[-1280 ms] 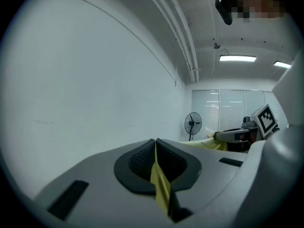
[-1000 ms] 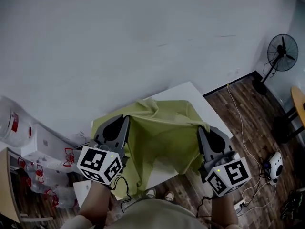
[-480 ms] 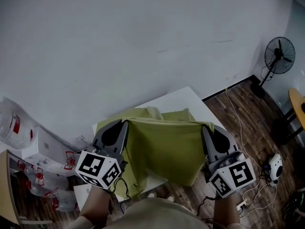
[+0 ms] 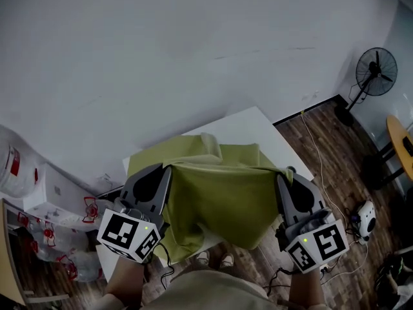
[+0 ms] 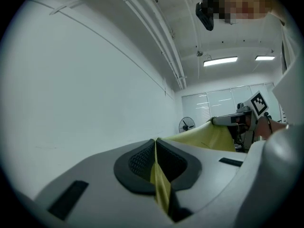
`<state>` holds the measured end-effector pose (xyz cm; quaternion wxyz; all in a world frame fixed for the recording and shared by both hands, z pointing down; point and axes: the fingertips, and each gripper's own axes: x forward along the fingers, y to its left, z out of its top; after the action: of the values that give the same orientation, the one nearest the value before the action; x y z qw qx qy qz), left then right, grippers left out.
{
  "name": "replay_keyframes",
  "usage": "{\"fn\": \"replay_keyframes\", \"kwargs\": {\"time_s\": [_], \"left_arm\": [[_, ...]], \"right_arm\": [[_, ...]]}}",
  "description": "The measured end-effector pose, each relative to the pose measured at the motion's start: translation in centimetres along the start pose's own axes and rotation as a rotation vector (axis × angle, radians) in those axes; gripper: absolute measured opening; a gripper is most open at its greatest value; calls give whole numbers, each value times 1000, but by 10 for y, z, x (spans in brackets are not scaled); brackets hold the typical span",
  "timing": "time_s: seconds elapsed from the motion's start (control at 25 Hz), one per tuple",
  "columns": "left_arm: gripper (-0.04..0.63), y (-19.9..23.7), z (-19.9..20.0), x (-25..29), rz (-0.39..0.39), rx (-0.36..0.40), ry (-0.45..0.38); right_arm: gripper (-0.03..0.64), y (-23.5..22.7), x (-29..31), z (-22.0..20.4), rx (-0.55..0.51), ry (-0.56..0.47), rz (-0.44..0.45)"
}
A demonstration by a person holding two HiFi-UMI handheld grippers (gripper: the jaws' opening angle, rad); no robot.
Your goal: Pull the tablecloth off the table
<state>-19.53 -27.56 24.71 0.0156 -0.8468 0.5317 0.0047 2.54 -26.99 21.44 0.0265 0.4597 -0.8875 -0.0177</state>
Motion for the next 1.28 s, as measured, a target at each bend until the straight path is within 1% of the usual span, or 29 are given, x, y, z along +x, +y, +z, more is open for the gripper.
{"fn": "replay_keyframes", "kwargs": {"time_s": [0.12,0.36,0.48,0.6,0.76,0.88,1.12,1.28], "left_arm": [[21,5,-9,-9,-11,-22,6],[21,-2,-5,-34,16,-41,-3],[21,-14,2,-51,37,-24,-7],[20,-38,9,-67,76,-18,-22],[21,-81,11,-96,139,-50,-46],[21,-126,12,-121,181,-58,-62],[21,-230,16,-166,229,-7,-71],[21,-284,15,-202,287,17,-72]], "right_arm": [[31,12,-2,-4,4,12,1],[31,29,-18,1,5,0,39],[31,34,-33,8,7,-17,70],[31,31,-57,13,10,-48,100],[31,32,-104,10,13,-77,165],[31,29,-152,7,-11,-88,207],[31,9,-249,2,-45,-138,270],[31,9,-302,-9,-54,-146,324]]}}
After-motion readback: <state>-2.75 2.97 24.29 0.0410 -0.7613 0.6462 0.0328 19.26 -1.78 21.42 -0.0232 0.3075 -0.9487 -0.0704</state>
